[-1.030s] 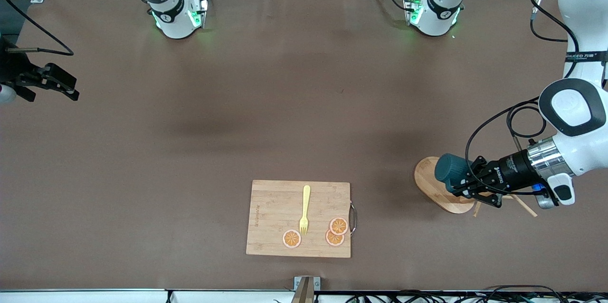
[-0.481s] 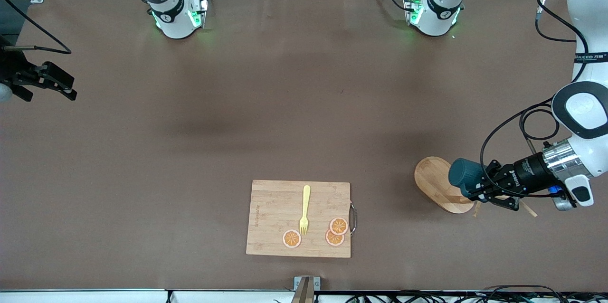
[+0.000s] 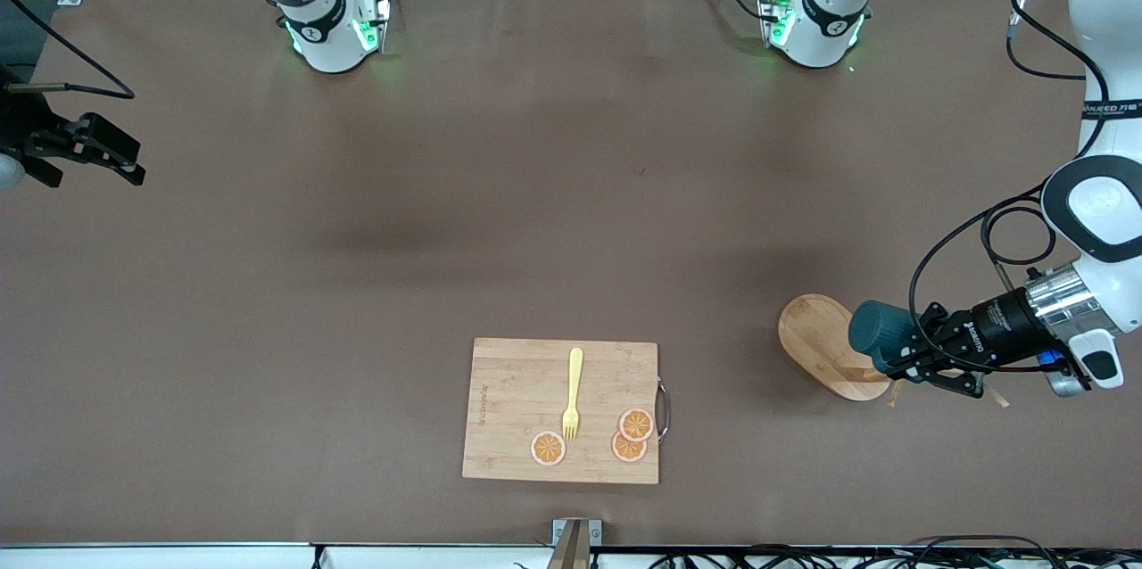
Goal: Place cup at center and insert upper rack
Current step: 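Hang the mug handle onto a peg of the mug tree, then open the left gripper and draw it back from the mug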
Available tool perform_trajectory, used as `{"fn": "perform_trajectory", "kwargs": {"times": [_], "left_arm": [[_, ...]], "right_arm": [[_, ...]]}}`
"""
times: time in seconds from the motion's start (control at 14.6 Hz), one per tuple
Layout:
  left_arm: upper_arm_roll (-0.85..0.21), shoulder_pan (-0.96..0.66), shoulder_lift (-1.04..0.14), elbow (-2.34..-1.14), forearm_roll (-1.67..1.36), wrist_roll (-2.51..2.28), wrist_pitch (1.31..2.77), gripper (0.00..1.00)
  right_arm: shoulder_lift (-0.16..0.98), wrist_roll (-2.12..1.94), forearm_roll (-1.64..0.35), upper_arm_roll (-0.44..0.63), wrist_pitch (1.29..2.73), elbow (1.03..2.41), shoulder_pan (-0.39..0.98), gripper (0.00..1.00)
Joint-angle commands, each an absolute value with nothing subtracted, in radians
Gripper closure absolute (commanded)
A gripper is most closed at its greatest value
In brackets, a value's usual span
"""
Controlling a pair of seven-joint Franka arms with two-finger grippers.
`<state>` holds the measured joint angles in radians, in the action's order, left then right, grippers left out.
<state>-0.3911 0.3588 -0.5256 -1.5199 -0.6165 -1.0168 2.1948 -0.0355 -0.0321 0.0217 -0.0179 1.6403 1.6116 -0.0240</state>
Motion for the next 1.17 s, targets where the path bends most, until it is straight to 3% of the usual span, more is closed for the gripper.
{"fn": "perform_trajectory", "kwargs": {"times": [0.0, 0.14, 0.21, 0.34, 0.41, 0.89, 1.1], "left_arm": [[-0.391, 0.365, -0.529, -1.511, -0.630, -1.000, 2.200, 0.94], [-0.390, 0.365, -0.528, -1.511, -0.629, -0.999, 2.200, 0.93], [-0.390, 0.367, -0.528, -1.511, -0.629, -0.997, 2.200, 0.79], [-0.390, 0.367, -0.526, -1.509, -0.627, -0.973, 2.201, 0.04], [-0.390, 0.367, -0.520, -1.509, -0.626, -0.971, 2.209, 0.00], [-0.383, 0.364, -0.427, -1.520, -0.490, -0.973, 2.200, 0.00], [-0.382, 0.367, -0.335, -1.525, -0.433, -0.971, 2.105, 0.00]], "right_arm": [[-0.043, -0.037, 0.025, -0.026, 1.631, 1.609, -0.032, 0.00], [-0.043, -0.035, 0.025, -0.025, 1.631, 1.609, -0.037, 0.00], [-0.041, -0.035, 0.025, -0.025, 1.632, 1.609, -0.037, 0.00], [-0.043, -0.031, 0.025, -0.025, 1.640, 1.608, -0.037, 0.00], [-0.043, -0.031, 0.025, -0.023, 1.634, 1.608, -0.037, 0.00], [-0.041, -0.032, 0.026, -0.021, 1.632, 1.608, -0.035, 0.00], [-0.041, -0.032, 0.025, -0.021, 1.632, 1.608, -0.038, 0.00]]}}
